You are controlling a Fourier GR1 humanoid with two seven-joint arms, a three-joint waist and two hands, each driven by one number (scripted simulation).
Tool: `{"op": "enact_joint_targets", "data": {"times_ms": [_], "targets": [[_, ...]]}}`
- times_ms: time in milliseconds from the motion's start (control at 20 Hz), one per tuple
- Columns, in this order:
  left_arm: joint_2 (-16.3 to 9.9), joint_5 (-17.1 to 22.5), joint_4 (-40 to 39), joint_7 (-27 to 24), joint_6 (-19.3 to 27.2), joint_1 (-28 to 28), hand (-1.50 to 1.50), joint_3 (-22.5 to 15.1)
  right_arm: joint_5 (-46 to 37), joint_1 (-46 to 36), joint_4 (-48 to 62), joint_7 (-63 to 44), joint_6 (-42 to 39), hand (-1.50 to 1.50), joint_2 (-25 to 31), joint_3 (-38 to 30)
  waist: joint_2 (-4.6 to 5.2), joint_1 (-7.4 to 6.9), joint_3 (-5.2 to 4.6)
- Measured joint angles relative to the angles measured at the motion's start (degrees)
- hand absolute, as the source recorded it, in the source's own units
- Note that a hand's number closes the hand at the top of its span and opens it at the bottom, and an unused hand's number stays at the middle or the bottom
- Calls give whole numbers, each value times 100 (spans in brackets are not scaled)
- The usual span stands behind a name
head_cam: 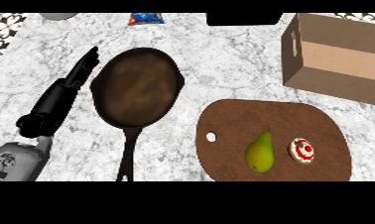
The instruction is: Pick the pear from the cutting board and place it in the cardboard box
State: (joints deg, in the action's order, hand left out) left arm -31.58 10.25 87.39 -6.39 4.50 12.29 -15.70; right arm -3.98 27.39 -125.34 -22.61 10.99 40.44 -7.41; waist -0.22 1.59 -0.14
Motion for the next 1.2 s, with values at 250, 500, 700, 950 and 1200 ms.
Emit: {"op": "enact_joint_targets", "data": {"times_ms": [250, 500, 700, 950, 1200], "targets": [[129, -103, -28, 17, -48, 157, 0, -66, -88, -149, -636, -1246, -725, -150, 629, 453, 36, -153, -3], [222, -197, -57, 3, -124, 232, 0, -87, 189, -1011, -930, -2735, -1338, -150, 1123, 906, 57, -290, -4], [238, -215, -64, 90, -234, 351, 0, -29, 413, -1943, -893, -3701, -1558, -150, 1243, 1445, 66, -358, -4], [304, -265, -177, -12, -316, 324, 0, 63, 499, -2791, -561, -4163, -1593, -150, 1037, 2171, 62, -349, -3], [393, -330, -256, 39, -341, 392, 0, 135, 435, -3449, -164, -4453, -1554, -150, 654, 2773, 50, -312, -2]]}}
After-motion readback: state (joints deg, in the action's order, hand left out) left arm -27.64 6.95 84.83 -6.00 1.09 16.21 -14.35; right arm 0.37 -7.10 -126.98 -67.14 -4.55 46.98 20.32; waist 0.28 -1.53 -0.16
